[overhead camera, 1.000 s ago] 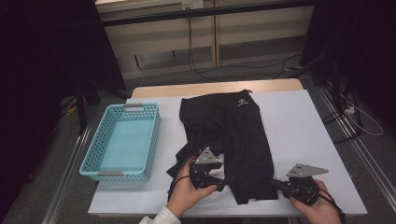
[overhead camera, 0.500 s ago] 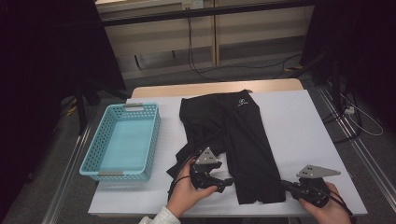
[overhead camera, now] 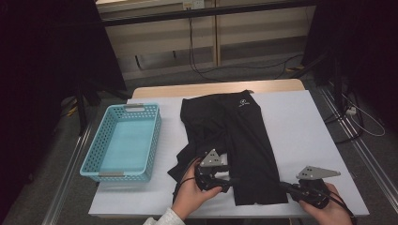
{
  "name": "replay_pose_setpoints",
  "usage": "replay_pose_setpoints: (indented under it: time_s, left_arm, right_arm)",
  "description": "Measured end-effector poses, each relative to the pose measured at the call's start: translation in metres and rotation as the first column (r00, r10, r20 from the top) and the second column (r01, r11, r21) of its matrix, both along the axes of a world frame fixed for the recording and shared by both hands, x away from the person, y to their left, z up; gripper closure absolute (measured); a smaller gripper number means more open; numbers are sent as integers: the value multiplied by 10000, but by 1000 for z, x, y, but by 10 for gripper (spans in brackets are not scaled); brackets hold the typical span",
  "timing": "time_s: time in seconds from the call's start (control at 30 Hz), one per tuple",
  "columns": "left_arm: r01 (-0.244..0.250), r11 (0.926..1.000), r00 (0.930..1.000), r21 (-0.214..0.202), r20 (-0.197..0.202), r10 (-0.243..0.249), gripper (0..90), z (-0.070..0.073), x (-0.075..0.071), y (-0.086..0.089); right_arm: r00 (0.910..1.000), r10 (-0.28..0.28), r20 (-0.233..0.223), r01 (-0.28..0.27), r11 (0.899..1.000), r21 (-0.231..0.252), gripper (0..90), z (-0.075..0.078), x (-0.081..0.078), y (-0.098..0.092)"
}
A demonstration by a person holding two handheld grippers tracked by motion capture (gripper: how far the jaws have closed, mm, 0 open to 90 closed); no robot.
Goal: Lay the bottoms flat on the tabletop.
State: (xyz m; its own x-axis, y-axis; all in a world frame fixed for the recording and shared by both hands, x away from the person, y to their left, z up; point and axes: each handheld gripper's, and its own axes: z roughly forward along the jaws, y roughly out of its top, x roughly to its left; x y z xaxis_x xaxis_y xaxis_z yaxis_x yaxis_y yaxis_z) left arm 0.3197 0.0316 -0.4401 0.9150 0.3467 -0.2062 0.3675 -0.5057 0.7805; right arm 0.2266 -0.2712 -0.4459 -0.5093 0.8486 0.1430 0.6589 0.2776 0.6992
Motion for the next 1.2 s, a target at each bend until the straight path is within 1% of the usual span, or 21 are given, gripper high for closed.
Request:
replay_pose_setpoints:
  time_s: [0.07, 0.13, 0.17, 0.23, 0.27, 0.33, 0.37, 0.43, 0.5, 0.6, 0.73, 0.8, 0.87, 0.93, 1.0, 1.03, 1.07, 1.13, 1.17, 1.2]
  left_arm:
    - [173, 9997, 9998, 152, 70, -174, 503, -2, -1, -2]
    - [226, 9995, 9997, 227, -11, -226, 521, -4, -2, -3]
    - [291, 9993, 9996, 248, -47, -290, 544, -5, -2, -3]
    - [243, 9993, 9997, 273, -89, -241, 546, -5, -2, -3]
    - [197, 9994, 9997, 275, -123, -193, 548, -6, -1, -3]
    - [112, 9993, 9997, 344, -208, -105, 544, -7, -1, -2]
    - [93, 9991, 9998, 404, -193, -85, 539, -8, 0, -1]
    - [39, 9991, 9995, 414, -328, -25, 545, -10, 1, -1]
    - [36, 9988, 9992, 481, -396, -17, 543, -11, 1, -2]
    - [-3, 9986, 9984, 538, -557, 33, 541, -13, 0, -4]
    - [54, 9979, 9991, 639, -413, -27, 563, -14, -1, -6]
    - [98, 9978, 9992, 653, -397, -72, 607, -15, -2, -6]
    - [151, 9972, 9989, 727, -446, -119, 655, -14, -3, -7]
    - [212, 9964, 9986, 820, -500, -172, 714, -14, -5, -7]
    - [261, 9959, 9982, 861, -560, -213, 771, -14, -6, -9]
    - [309, 9960, 9974, 835, -680, -252, 801, -14, -6, -9]
    - [337, 9962, 9967, 801, -761, -276, 836, -14, -6, -9]
    - [377, 9958, 9966, 834, -765, -313, 858, -13, -7, -10]
    - [376, 9952, 9964, 902, -796, -304, 862, -13, -7, -10]
    - [430, 9944, 9963, 961, -779, -356, 865, -11, -7, -10]
  right_arm:
    - [9999, 121, -22, -121, 9999, -67, 888, -1, 0, 2]
    - [9998, 207, -29, -207, 9998, -30, 877, -1, 0, 2]
    - [9997, 239, -22, -239, 9997, -31, 883, -1, 0, 3]
    - [9995, 320, -39, -320, 9995, -20, 867, 1, -1, 3]
    - [9996, 284, 48, -284, 9996, -46, 839, 2, 0, 3]
    - [9995, -51, 307, 54, 10000, -83, 714, 3, 0, 2]
    - [9986, -343, 397, 347, 9994, -87, 678, 3, 1, 1]
    - [9963, -717, 471, 716, 9974, 28, 608, 3, 2, -1]
    - [9931, -1075, 465, 1071, 9942, 111, 580, 1, 4, -4]
    - [9904, -1323, 407, 1319, 9912, 115, 542, -2, 7, -7]
    - [9911, -1290, 319, 1293, 9916, -95, 563, -5, 12, -7]
    - [9909, -1297, 354, 1302, 9914, -113, 573, -6, 13, -6]
    - [9927, -1127, 423, 1134, 9935, -140, 621, -7, 14, -2]
    - [9946, -948, 418, 955, 9953, -164, 651, -7, 15, 2]
    - [9950, -922, 372, 930, 9955, -190, 721, -7, 16, 4]
    - [9951, -910, 379, 919, 9955, -210, 766, -7, 17, 4]
    - [9954, -900, 331, 906, 9958, -151, 813, -7, 17, 4]
    - [9961, -869, 180, 865, 9960, 220, 882, -8, 19, 2]
    - [9964, -846, 87, 842, 9957, 397, 900, -9, 19, 1]
    - [9965, -830, 66, 826, 9955, 473, 900, -9, 19, 1]
